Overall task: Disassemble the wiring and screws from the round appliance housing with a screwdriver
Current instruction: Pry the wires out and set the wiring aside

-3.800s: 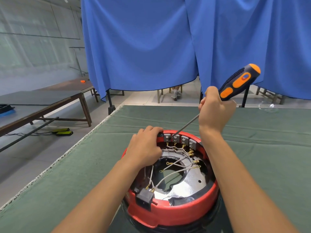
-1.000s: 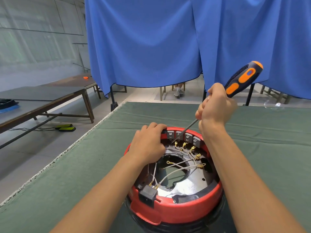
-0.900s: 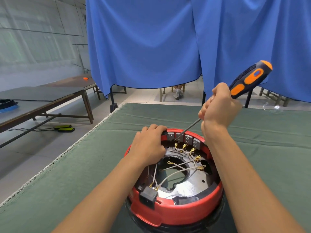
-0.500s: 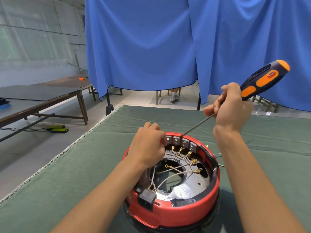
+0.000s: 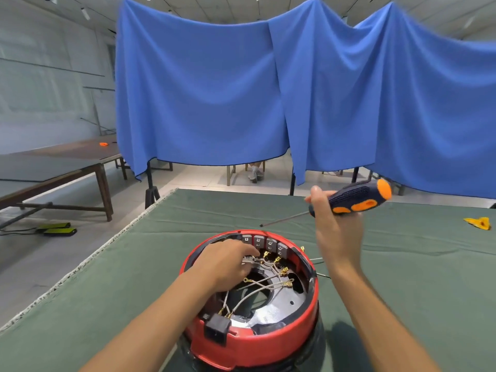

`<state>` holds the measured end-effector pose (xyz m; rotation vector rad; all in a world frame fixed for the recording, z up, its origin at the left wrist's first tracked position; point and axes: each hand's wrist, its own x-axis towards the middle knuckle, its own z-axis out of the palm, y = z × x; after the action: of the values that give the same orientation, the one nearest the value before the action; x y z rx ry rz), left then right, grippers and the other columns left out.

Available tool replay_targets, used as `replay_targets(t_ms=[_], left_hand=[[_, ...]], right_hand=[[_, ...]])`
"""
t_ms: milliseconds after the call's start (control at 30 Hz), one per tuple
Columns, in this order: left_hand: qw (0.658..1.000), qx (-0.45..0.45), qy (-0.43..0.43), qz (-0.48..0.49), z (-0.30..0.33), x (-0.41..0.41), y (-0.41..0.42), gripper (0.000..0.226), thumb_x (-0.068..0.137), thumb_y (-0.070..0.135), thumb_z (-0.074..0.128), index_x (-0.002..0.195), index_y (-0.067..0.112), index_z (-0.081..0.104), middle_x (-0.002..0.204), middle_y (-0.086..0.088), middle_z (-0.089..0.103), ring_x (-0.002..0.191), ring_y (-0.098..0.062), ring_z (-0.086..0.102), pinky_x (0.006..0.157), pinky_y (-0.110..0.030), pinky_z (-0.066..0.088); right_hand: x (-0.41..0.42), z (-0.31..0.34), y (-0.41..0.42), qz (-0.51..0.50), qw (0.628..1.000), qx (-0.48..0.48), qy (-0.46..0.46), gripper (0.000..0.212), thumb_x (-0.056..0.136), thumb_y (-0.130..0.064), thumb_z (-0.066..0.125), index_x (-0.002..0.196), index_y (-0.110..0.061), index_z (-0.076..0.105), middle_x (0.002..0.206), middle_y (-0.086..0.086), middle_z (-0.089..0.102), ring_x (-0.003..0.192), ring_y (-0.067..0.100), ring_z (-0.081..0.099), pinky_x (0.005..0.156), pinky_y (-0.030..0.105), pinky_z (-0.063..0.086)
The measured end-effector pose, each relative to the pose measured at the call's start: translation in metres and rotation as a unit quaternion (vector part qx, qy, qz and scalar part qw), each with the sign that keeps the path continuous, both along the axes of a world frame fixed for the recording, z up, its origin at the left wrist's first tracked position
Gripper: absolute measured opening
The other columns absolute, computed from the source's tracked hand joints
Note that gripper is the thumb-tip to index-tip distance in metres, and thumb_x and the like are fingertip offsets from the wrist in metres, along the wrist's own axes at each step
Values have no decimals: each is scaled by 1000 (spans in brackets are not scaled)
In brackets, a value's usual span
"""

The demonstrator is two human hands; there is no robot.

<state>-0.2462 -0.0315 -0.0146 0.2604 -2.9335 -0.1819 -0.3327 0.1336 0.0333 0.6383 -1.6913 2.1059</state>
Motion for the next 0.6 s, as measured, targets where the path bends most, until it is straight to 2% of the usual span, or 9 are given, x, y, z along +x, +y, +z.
replay_targets(t_ms=[100, 167, 233, 333, 400, 533, 600], left_hand=[[1000, -5, -12, 0, -2, -2, -1, 36, 93, 34, 49, 128, 37, 54, 133, 9, 57, 121, -17, 53, 94, -34, 44], [1000, -4, -15, 0, -2, -3, -1, 34, 94, 35, 47, 127, 37, 55, 133, 9, 57, 120, -18, 53, 95, -35, 45], [1000, -6, -18, -1, -1, -3, 0, 32, 95, 36, 46, 125, 37, 56, 131, 9, 58, 119, -18, 54, 94, -36, 46], [1000, -7, -20, -1, 2, -4, 1, 25, 94, 37, 47, 114, 35, 61, 122, 6, 63, 108, -21, 59, 84, -35, 48], [1000, -11, -19, 6, 5, -6, 4, 18, 92, 36, 48, 105, 32, 59, 114, 2, 65, 102, -23, 60, 77, -34, 44], [1000, 20, -2, 12, 4, -8, 11, 4, 90, 28, 51, 90, 30, 54, 108, 0, 64, 97, -24, 59, 75, -35, 43], [998, 48, 33, 15, 4, -6, 10, 6, 89, 26, 53, 86, 31, 54, 99, 4, 64, 93, -22, 59, 71, -34, 44]], right_hand=[[4, -16, 1, 38, 995, 52, 70, 9, 84, -6, 70, 78, -11, 66, 61, -15, 60, 55, 0, 53, 56, 10, 42], [6, -29, -1, 50, 985, 119, 114, 14, 85, -7, 71, 94, -17, 68, 81, -9, 67, 72, 6, 62, 67, 14, 47], [5, -40, -3, 57, 984, 140, 99, 18, 85, -13, 72, 102, -19, 68, 91, 0, 67, 83, 16, 64, 74, 20, 50], [2, -48, -4, 73, 986, 138, 65, 17, 85, -18, 72, 102, -20, 68, 94, -4, 68, 86, 17, 64, 76, 26, 51], [0, -51, -4, 74, 984, 152, 59, 16, 85, -19, 73, 100, -23, 68, 92, -8, 68, 85, 15, 65, 76, 25, 50], [-2, -55, -4, 58, 983, 159, 70, 15, 84, -21, 74, 98, -22, 68, 91, -11, 69, 87, 13, 65, 77, 21, 49], [-1, -56, -3, 59, 983, 157, 70, 15, 84, -22, 73, 98, -22, 68, 91, -11, 68, 85, 13, 65, 76, 22, 50]])
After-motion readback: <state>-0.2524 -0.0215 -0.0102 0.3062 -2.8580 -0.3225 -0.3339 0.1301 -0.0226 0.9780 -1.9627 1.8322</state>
